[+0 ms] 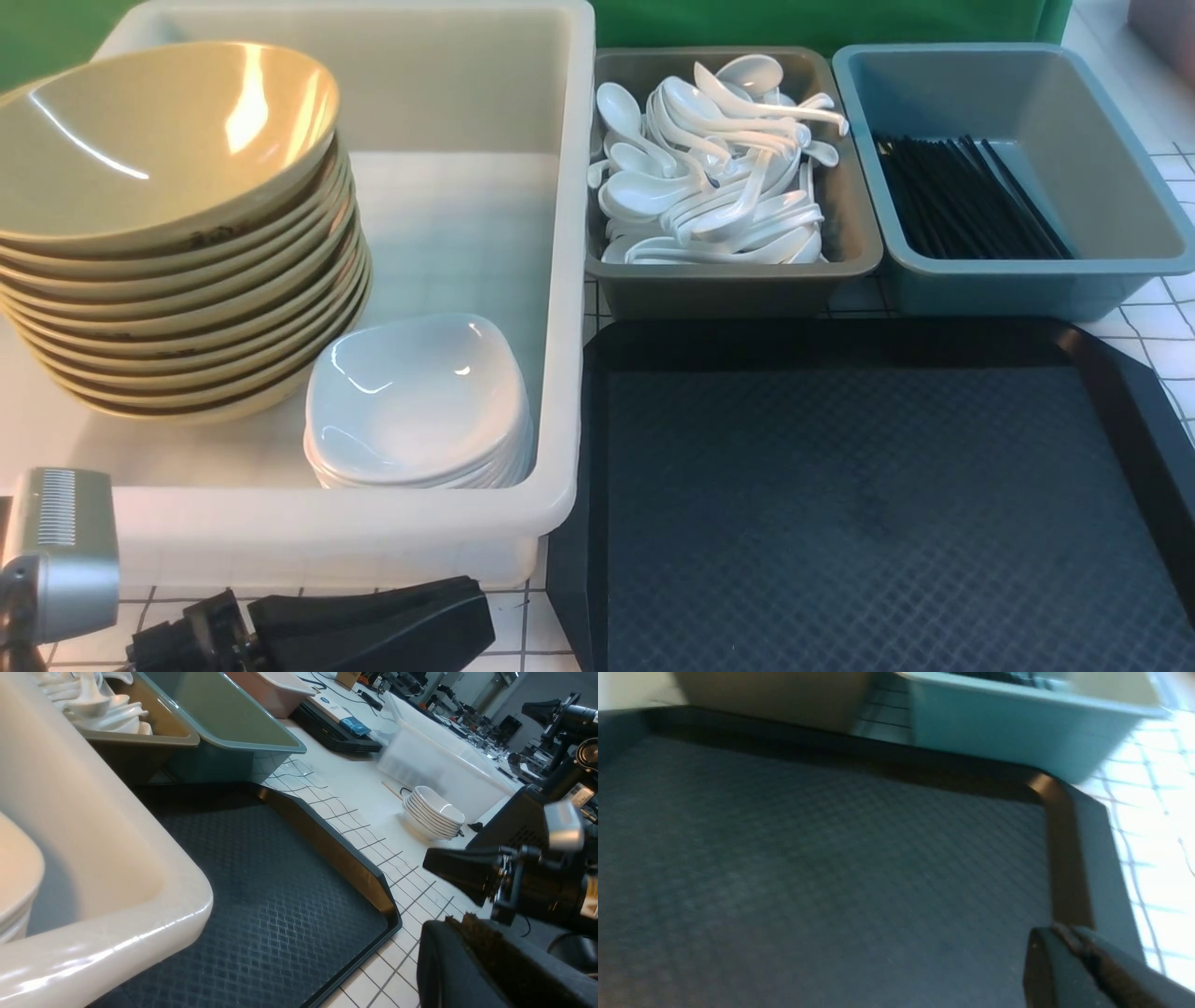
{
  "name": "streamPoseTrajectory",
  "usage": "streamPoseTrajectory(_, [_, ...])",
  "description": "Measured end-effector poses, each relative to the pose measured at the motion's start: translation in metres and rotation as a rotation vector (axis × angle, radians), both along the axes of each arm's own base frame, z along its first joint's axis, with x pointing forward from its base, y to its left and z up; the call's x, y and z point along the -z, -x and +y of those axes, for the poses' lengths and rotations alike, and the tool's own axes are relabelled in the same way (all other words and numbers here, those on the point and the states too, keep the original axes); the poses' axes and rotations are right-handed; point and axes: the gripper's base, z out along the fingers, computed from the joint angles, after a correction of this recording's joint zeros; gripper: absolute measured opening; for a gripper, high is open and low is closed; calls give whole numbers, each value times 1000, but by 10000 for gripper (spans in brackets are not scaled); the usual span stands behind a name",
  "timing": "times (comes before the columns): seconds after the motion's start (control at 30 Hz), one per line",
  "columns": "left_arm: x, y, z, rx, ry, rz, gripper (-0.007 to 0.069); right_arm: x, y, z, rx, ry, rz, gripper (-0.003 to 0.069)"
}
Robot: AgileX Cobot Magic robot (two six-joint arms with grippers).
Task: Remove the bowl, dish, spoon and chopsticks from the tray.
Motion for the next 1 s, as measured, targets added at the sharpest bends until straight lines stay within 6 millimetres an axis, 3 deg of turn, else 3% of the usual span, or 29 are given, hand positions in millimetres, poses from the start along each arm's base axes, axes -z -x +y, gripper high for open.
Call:
streamPoseTrajectory(0.23, [0,0,0,2,2,-1,-1,1,11,-4,43,-6,-50,21])
streamPoseTrajectory(1.0, [0,0,0,1,2,-1,-1,3,13,2,-31,11,-13,21])
